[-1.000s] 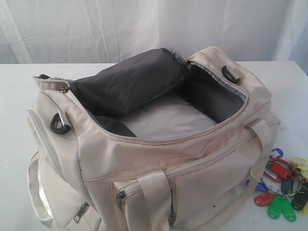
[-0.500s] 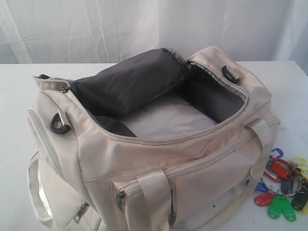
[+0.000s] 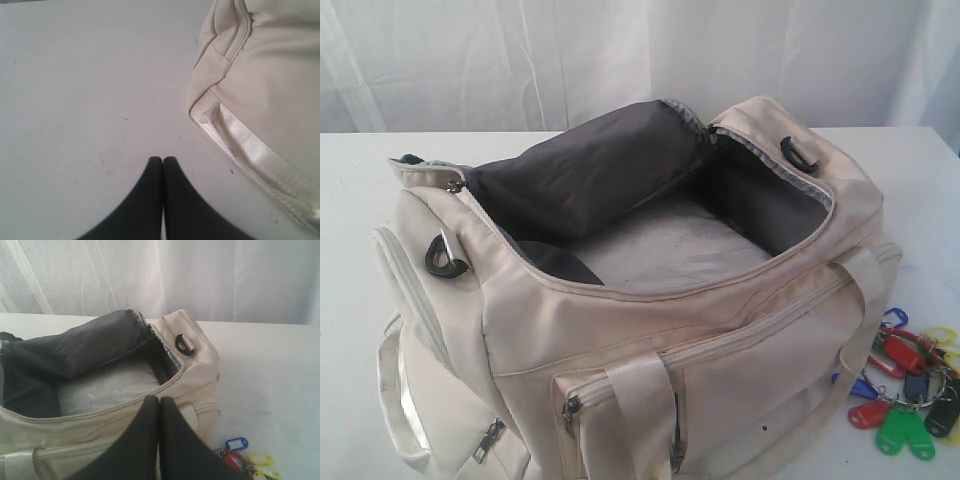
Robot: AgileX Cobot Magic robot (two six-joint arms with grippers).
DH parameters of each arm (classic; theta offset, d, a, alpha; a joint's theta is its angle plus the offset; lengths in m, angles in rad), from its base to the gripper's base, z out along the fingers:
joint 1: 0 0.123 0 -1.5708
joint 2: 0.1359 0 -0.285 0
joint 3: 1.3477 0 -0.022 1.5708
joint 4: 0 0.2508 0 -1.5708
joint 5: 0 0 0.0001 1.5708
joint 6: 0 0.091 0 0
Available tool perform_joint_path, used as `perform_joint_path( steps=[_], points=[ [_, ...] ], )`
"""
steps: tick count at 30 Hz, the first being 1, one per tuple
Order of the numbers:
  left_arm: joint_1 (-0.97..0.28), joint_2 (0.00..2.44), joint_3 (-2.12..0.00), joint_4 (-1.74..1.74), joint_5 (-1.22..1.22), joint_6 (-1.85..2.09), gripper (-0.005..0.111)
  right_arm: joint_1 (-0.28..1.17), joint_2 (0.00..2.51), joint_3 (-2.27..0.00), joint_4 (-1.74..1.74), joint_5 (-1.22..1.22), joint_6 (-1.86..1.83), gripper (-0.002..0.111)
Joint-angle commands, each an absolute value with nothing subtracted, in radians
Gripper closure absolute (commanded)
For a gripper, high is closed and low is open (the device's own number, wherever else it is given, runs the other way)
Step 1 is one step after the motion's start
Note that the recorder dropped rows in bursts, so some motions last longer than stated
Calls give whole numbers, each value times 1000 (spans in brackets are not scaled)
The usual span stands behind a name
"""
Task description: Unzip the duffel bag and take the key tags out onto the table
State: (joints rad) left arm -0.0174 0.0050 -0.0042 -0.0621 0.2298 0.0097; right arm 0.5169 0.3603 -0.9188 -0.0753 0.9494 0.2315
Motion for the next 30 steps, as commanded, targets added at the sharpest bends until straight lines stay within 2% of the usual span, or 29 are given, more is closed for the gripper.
perform_joint_path(
  steps=[1, 13, 22, 30],
  points=[
    [-22, 0, 0, -69, 233, 0, 107, 508, 358, -918, -81, 936, 221, 108],
    [-24, 0, 0, -69, 231, 0, 107, 508, 358, -918, -81, 936, 221, 108],
    [-65, 0, 0, -69, 225, 0, 107, 281, 351, -918, -68, 936, 220, 108],
    [-72, 0, 0, -69, 225, 0, 107, 248, 351, -828, -68, 874, 220, 108]
  ],
)
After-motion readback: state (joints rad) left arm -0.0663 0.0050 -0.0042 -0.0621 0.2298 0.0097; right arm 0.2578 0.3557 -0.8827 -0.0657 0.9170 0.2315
